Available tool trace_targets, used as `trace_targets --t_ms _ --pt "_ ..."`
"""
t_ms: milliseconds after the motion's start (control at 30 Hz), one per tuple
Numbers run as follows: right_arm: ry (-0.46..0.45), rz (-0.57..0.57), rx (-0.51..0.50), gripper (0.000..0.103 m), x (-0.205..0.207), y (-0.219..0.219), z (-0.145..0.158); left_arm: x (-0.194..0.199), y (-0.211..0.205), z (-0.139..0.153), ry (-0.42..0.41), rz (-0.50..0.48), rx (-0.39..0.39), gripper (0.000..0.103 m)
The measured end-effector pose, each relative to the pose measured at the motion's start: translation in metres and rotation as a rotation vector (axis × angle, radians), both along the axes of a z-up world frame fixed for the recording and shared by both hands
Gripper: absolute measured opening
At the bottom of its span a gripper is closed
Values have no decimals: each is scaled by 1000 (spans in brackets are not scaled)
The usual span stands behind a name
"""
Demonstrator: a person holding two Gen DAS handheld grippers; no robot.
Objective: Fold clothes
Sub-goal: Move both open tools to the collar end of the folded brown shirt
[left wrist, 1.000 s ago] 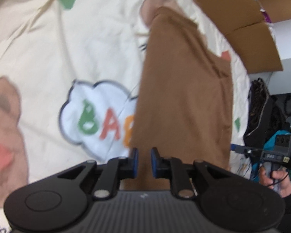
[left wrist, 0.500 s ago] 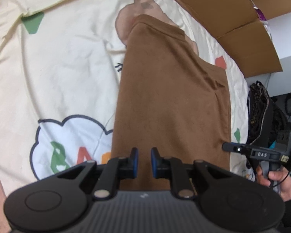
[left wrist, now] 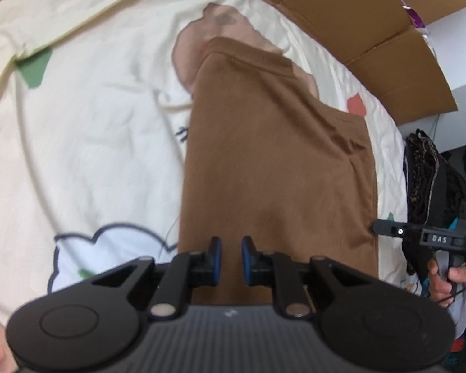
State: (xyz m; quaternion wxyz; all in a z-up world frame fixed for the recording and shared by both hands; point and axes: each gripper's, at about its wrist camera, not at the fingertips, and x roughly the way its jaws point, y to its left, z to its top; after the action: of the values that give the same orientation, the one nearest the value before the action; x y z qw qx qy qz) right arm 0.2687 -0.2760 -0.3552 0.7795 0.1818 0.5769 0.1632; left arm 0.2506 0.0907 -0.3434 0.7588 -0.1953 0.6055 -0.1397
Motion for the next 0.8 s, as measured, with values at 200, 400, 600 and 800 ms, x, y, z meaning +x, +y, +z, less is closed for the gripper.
trace_targets --t_ms 200,400,600,800 --pt "-7 -32 -58 51 14 -4 -6 10 0 -5 -18 0 23 14" --pt "-6 -79 -33 50 16 -17 -7 16 4 -8 -24 14 34 13" --pt "-45 -80 13 50 28 -12 0 30 4 -3 -68 18 33 14" --pt "-62 -90 5 50 48 -8 -7 45 0 -3 -94 22 39 14"
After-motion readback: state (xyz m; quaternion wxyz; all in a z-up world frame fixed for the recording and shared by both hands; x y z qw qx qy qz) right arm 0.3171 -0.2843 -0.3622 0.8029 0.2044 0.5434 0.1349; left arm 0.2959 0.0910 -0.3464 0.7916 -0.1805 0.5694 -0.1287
